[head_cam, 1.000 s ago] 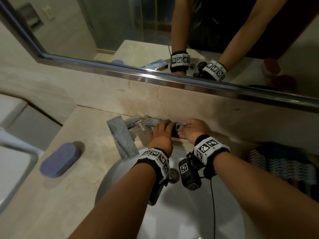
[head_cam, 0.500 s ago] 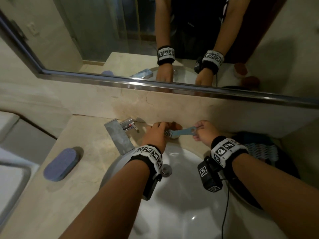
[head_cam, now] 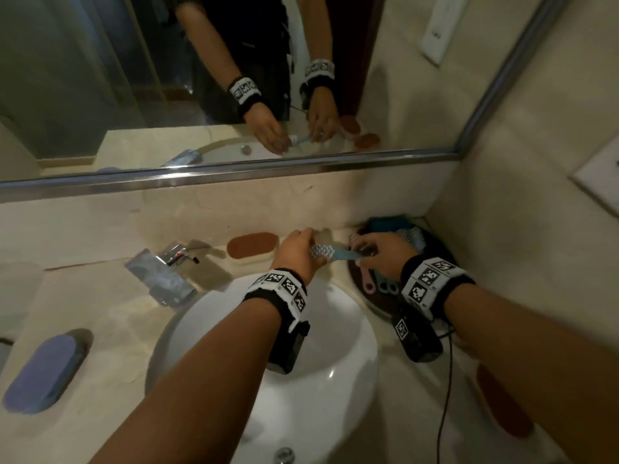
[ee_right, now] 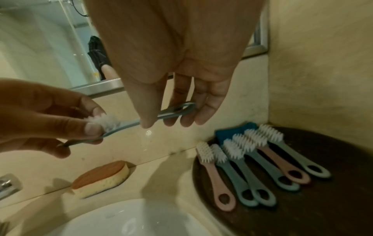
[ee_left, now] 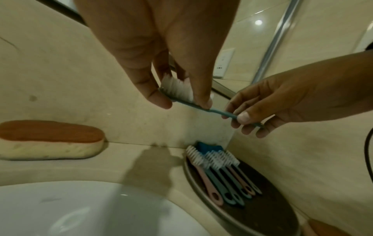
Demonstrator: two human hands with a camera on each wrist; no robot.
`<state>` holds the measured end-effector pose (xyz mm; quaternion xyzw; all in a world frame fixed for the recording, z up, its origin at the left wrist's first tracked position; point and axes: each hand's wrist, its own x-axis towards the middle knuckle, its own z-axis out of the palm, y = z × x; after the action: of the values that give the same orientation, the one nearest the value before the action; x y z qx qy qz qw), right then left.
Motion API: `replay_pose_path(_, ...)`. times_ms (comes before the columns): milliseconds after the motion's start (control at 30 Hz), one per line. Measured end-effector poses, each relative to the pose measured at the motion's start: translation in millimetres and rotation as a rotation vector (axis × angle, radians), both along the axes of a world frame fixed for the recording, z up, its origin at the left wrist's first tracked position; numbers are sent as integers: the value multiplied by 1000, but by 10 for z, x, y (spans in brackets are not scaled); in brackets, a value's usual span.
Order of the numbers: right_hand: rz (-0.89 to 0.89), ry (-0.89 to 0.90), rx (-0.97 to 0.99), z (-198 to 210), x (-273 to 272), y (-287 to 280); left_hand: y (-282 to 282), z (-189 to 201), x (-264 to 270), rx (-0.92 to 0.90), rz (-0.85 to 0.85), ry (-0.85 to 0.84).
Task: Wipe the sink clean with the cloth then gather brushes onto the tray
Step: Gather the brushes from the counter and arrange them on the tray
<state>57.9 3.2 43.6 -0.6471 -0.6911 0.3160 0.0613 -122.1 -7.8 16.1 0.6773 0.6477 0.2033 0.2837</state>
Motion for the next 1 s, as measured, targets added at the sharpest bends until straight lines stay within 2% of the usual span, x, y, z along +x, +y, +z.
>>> replay_pose_path(167, -24, -43, 21, 76, 361, -219, -65, 34, 409, 5, -73, -71)
replay_pose_path(267, -73, -29, 16, 90, 623, -340, -82, 19, 673, -18, -117, -39)
replay_pose_path(367, -56, -93, 2, 67, 895, -411, -101, 13, 951, -48, -148, 12)
replay_pose_path(733, -166, -34, -24, -46, 1784, -299, 133, 120, 2041, -69, -109, 25)
replay_pose_path(1000, -168, -81, -21, -296, 1986, -120, 417, -62, 2398, -102, -141, 35)
